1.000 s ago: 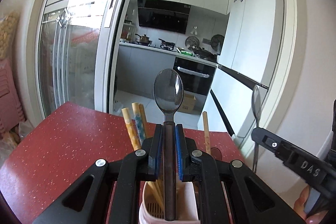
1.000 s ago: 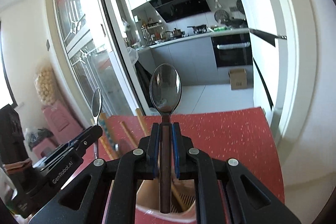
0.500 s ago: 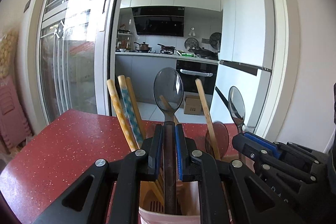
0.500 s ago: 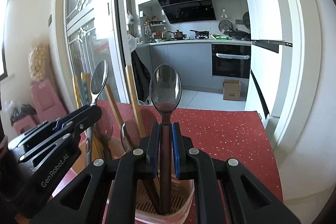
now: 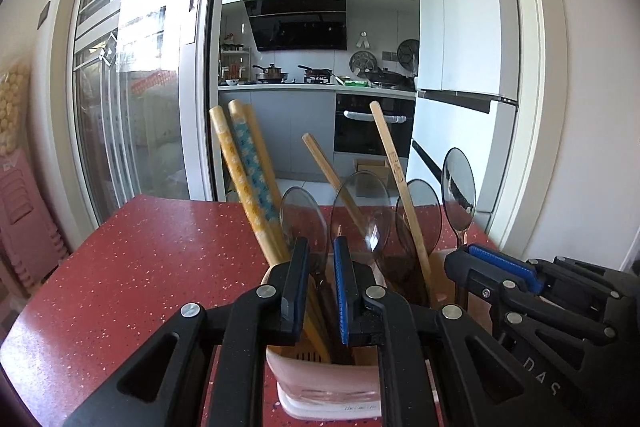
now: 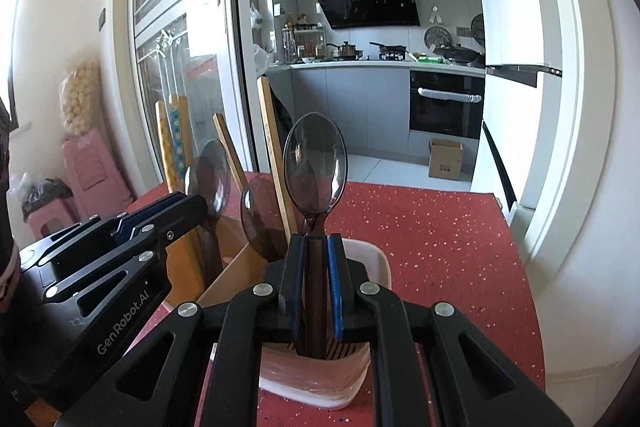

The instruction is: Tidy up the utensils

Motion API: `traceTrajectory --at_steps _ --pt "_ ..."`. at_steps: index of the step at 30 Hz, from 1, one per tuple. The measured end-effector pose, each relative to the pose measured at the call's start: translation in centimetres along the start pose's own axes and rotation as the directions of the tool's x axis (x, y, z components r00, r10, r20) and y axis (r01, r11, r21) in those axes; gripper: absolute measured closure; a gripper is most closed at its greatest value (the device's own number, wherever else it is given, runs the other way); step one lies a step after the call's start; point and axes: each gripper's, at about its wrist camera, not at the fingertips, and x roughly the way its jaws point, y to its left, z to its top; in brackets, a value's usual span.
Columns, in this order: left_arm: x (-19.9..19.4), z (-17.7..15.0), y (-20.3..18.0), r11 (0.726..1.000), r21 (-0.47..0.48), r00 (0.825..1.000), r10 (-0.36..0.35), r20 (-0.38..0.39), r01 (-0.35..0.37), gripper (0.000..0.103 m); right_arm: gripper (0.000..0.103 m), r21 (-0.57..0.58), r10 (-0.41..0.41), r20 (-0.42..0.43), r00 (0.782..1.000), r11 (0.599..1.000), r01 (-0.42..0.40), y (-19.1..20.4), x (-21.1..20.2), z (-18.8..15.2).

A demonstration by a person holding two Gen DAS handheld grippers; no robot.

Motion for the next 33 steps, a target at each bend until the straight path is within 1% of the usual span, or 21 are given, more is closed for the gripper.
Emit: traceTrajectory --at_steps 5,6,9,14,16,18,20,23,24,25,26,27,28,29,30,33 --pt "-0.7 0.1 0.3 1.0 -0.008 1.0 0.009 -0.002 -0.009 0.061 0.09 -0.001 0.006 -0.02 1.0 1.0 -0.006 0.1 -0.1 0.0" --pt "-0.7 0.2 0.3 1.0 -0.011 1.0 0.011 -0.002 -0.011 0.061 0.087 -0.004 0.008 -0.023 1.0 1.0 -0.008 0.2 -0.2 0.1" --pt "-1.4 0.4 0.4 1.0 -0.015 1.0 0.014 0.003 -0.014 0.061 0.073 -0.003 0.01 -0.021 1.0 1.0 -0.01 0.2 -0.4 0.3" --pt "-2.5 0.5 0.5 1.0 -0.011 1.0 0.023 0.003 -0.023 0.061 0.065 0.035 0.012 -0.02 1.0 0.999 -0.011 0.0 -1.3 0.6" --pt "-3.0 0.5 0.7 1.0 -0.021 1.0 0.018 -0.008 -0.018 0.061 0.055 0.05 0.009 -0.016 1.0 0.999 -0.008 -0.1 -1.9 0.7" --pt "-3.4 0.5 0.9 0.999 -0.033 1.0 0.005 -0.024 -0.005 0.061 0.051 0.062 0.005 -0.012 1.0 0.998 -0.004 -0.2 -2.7 0.8" --pt "-3.9 0.5 1.1 0.999 -0.037 0.999 0.002 -0.038 -0.003 0.061 0.049 0.069 -0.006 -0.015 1.0 0.998 0.007 -0.2 -3.3 0.7" --pt "-4.7 0.3 1.2 1.0 -0.026 0.998 0.007 -0.058 -0.008 0.061 0.045 0.09 -0.017 -0.029 0.999 0.996 0.02 -0.4 -4.2 0.4" --pt "-5.1 0.1 1.3 1.0 -0.018 0.998 0.012 -0.067 -0.013 0.061 0.042 0.103 -0.021 -0.035 0.999 0.994 0.024 -0.5 -4.6 0.3" --pt "-5.4 0.0 1.3 1.0 -0.015 0.997 0.017 -0.072 -0.018 0.052 0.04 0.112 -0.025 -0.039 0.999 0.993 0.03 -0.5 -4.9 0.2" --pt "-5.8 -0.2 1.3 1.0 -0.013 0.997 0.023 -0.08 -0.025 0.036 0.04 0.122 -0.03 -0.043 0.999 0.992 0.035 -0.6 -5.2 0.0" --pt "-6.0 -0.3 1.3 0.999 -0.015 0.996 0.029 -0.086 -0.03 0.002 0.04 0.134 -0.03 -0.047 0.998 0.99 0.036 -0.7 -5.6 -0.1" --pt "-6.6 -0.5 1.4 0.999 -0.02 0.996 0.035 -0.081 -0.037 0.0 0.04 0.144 -0.028 -0.051 0.998 0.989 0.036 -0.7 -5.9 -0.3" --pt "-7.4 -0.7 1.4 0.999 -0.022 0.997 0.036 -0.062 -0.038 0.0 0.039 0.151 -0.029 -0.058 0.998 0.988 0.037 -0.7 -6.3 -0.4" --pt "-7.9 -0.9 1.4 0.999 -0.015 0.998 0.031 -0.063 -0.032 0.0 0.039 0.153 -0.03 -0.062 0.998 0.987 0.039 -0.7 -6.5 -0.6" --pt "-8.5 -1.4 1.1 1.0 0.007 0.995 0.026 -0.093 -0.025 0.0 0.038 0.15 -0.04 -0.074 0.996 0.987 0.051 -0.3 -7.4 -1.3"
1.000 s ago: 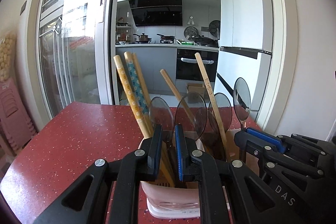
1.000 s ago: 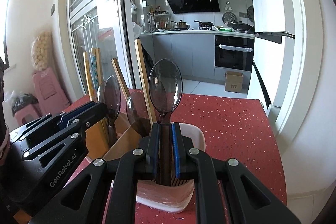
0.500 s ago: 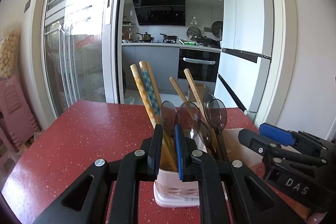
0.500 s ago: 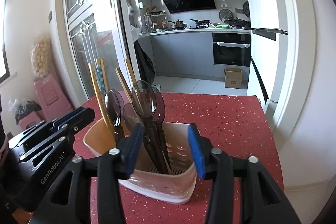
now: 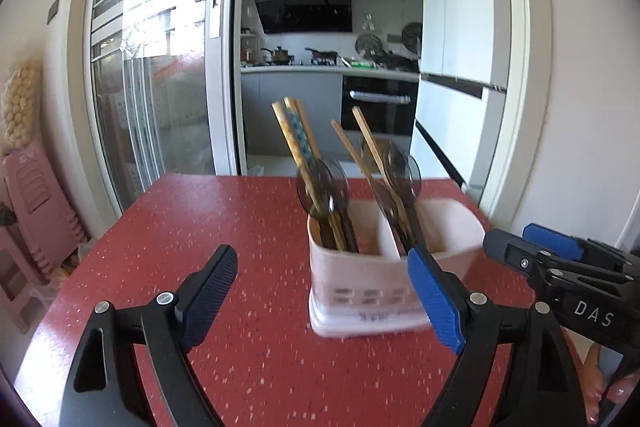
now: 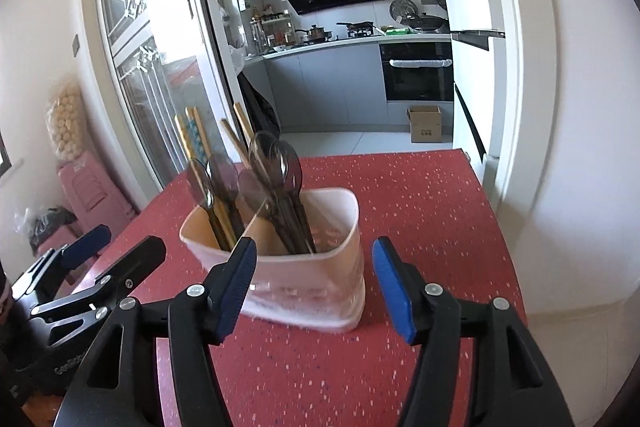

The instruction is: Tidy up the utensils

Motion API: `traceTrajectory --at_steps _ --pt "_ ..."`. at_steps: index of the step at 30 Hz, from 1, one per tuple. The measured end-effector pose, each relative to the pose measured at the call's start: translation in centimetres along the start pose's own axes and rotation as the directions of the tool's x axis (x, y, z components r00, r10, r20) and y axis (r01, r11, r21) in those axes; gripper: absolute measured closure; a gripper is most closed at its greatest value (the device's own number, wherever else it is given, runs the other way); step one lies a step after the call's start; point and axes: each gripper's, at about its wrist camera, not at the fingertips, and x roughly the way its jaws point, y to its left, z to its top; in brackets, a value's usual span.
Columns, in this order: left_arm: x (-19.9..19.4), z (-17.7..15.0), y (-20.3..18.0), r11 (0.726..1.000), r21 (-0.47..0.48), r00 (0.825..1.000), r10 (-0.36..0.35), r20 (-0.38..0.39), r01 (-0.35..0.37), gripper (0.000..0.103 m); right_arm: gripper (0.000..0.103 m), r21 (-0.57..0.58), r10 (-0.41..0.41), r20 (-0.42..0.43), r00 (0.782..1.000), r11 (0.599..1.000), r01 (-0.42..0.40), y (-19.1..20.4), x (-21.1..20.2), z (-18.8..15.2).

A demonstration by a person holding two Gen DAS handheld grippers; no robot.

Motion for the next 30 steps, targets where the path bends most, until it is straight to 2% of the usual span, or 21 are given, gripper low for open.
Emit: traceTrajectory --at_steps 4,7,16,21,24,30 --pt "-0.9 -0.9 0.0 1.0 0.003 1.0 -0.01 -0.03 0.01 0.0 0.037 0.002 -0.011 -0.019 1.0 1.0 0.011 0.2 -0.9 -1.3" --pt "-1.6 -1.4 0.1 1.0 -0.002 0.999 -0.016 -0.043 0.016 0.0 0.03 0.007 -0.024 -0.029 0.999 1.0 0.024 0.2 -1.7 -2.1" --pt "-3.1 -3.3 0.7 1.0 -0.005 0.997 -0.004 -0.078 0.003 0.0 0.021 0.012 -0.094 -0.029 0.995 0.995 0.094 0.5 -3.6 -3.8" --pt "-3.8 -4.4 1.5 1.0 -0.015 0.996 0.017 -0.09 -0.018 0.0 0.014 -0.01 -0.161 -0.004 0.987 0.987 0.161 1.1 -4.8 -4.7" --pt "-4.5 -4.9 2.2 0.999 -0.031 0.996 0.021 -0.086 -0.024 0.0 0.0 -0.028 -0.193 0.026 0.981 0.981 0.193 1.7 -5.5 -5.3" --pt "-6.2 -5.5 2.8 0.999 -0.021 0.998 0.044 -0.043 -0.045 0.0 0.0 -0.016 -0.203 0.109 0.973 0.978 0.206 2.7 -7.1 -5.9"
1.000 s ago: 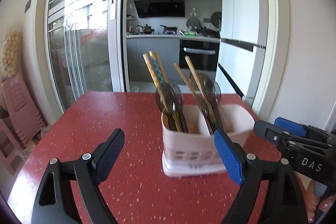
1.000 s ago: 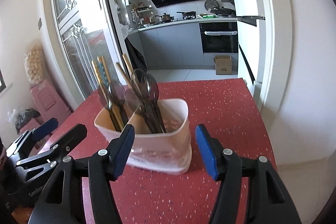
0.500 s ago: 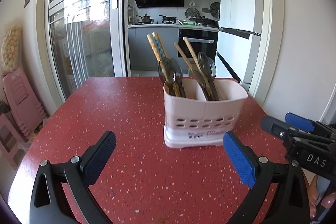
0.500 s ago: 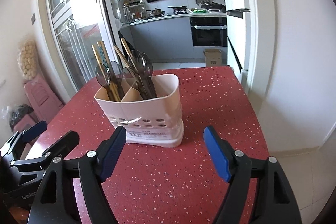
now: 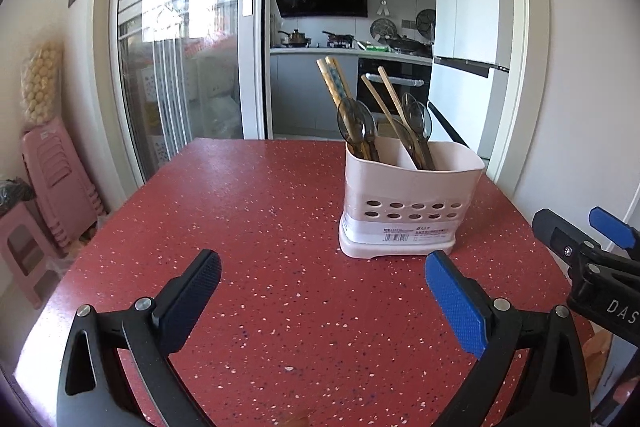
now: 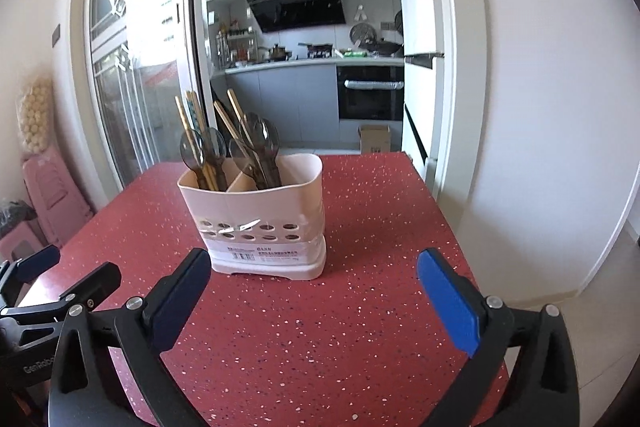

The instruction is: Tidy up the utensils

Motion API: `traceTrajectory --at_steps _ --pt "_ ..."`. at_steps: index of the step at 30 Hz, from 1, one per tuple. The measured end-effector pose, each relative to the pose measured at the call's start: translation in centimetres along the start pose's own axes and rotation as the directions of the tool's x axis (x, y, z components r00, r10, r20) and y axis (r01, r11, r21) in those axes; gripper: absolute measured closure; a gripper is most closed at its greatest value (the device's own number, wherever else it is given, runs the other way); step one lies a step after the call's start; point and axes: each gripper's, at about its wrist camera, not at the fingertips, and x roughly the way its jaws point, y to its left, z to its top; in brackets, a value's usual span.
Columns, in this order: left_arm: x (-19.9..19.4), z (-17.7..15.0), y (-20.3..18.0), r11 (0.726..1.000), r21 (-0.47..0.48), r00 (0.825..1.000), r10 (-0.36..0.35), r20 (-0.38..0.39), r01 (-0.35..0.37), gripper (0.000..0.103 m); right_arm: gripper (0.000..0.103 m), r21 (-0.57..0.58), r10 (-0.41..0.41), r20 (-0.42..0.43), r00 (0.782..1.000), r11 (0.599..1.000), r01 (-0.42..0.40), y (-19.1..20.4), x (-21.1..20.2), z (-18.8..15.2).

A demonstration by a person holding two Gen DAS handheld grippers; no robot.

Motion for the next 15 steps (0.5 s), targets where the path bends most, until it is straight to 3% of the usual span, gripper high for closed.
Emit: traceTrajectory --at_steps 6,15 --pt "-1.5 0.0 0.3 1.0 0.012 0.995 0.024 0.095 -0.025 0.0 0.0 -0.018 -0.002 0.023 1.0 1.0 0.002 0.5 -0.8 -0.3" --pt "-0.2 -1.5 0.5 0.999 -0.01 0.997 0.036 0.07 -0.036 0.0 0.0 -0.009 -0.035 0.022 0.999 0.999 0.035 -0.2 -0.3 -2.7"
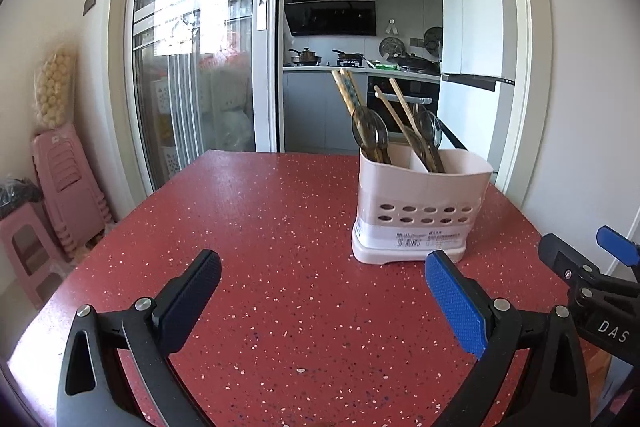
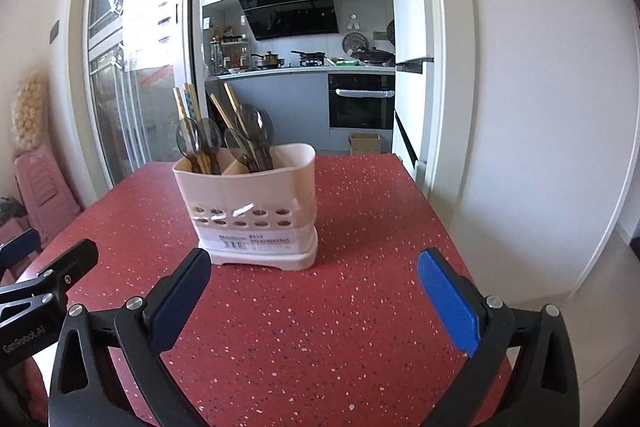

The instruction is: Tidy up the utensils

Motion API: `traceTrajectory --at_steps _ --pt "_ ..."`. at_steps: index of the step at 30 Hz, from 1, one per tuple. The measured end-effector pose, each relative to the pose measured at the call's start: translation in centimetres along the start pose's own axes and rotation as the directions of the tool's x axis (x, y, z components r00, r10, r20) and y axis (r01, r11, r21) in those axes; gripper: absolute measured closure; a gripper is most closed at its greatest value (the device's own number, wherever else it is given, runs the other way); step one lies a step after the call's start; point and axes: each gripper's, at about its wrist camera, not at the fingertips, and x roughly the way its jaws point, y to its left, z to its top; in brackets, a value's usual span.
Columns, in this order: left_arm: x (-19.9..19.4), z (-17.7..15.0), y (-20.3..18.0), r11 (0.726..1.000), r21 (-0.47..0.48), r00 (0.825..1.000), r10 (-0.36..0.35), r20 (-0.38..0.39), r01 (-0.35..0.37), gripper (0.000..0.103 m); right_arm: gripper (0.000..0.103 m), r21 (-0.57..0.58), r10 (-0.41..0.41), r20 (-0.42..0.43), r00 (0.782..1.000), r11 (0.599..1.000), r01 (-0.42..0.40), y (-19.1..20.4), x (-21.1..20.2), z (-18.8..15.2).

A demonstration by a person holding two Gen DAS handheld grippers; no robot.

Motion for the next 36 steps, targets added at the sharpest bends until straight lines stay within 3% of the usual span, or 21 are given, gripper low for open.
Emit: traceTrajectory --at_steps 36 --pt "0.95 -0.78 -0.63 1.0 0.023 1.0 0.0 -0.025 0.001 0.0 0.0 -0.015 -0.002 0.015 1.0 1.0 0.002 -0.55 0.49 -0.59"
